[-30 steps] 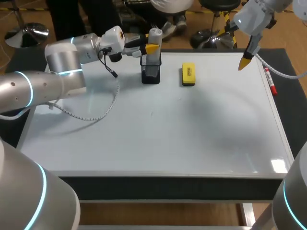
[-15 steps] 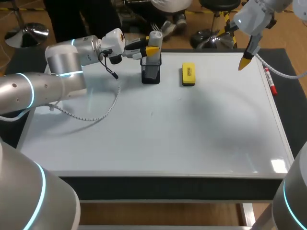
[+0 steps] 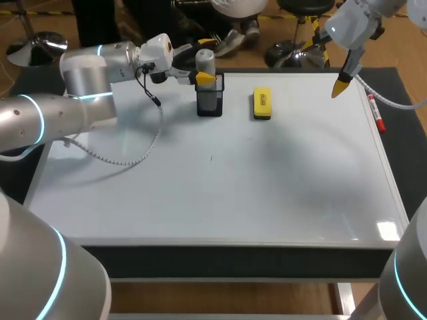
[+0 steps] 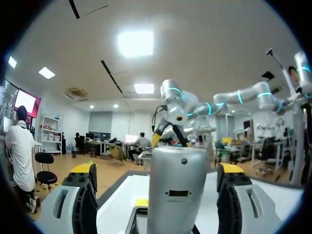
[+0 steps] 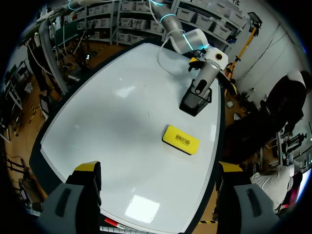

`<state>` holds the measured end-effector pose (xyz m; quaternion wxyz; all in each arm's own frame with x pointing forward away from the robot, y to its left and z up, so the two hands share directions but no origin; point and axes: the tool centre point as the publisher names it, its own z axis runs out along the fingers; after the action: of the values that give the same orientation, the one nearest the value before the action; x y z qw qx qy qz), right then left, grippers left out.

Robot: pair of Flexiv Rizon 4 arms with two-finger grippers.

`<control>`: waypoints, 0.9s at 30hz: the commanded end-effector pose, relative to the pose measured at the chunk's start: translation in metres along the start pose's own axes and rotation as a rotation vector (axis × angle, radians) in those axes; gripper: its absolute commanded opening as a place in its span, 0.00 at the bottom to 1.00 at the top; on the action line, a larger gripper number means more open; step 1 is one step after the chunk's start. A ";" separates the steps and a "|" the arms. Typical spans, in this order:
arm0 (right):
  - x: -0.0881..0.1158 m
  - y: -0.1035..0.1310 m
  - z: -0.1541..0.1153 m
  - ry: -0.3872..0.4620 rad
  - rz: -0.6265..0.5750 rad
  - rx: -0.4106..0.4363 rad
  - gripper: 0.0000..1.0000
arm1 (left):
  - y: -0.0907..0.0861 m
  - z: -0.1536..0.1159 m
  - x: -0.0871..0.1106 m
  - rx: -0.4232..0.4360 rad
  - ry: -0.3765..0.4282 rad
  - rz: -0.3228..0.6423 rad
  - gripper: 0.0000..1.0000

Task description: Pick up the inspection probe, press it on each red-marked spot on the whiteboard one by one, put down the probe, pick up the eraser, and wipe off all the red marks.

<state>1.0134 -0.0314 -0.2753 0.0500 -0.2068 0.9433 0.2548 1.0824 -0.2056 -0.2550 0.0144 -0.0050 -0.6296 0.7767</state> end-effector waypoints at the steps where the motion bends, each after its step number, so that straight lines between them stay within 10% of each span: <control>1: 0.000 0.000 -0.001 0.003 -0.001 0.003 1.00 | -0.010 0.000 0.006 -0.040 -0.009 0.007 1.00; 27: 0.000 0.000 -0.001 0.003 -0.001 0.003 1.00 | -0.047 -0.028 0.022 -0.410 -0.044 0.251 1.00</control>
<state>1.0134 -0.0314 -0.2753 0.0500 -0.2068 0.9433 0.2548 1.0740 -0.1757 -0.2232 -0.0729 -0.0885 -0.7266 0.6774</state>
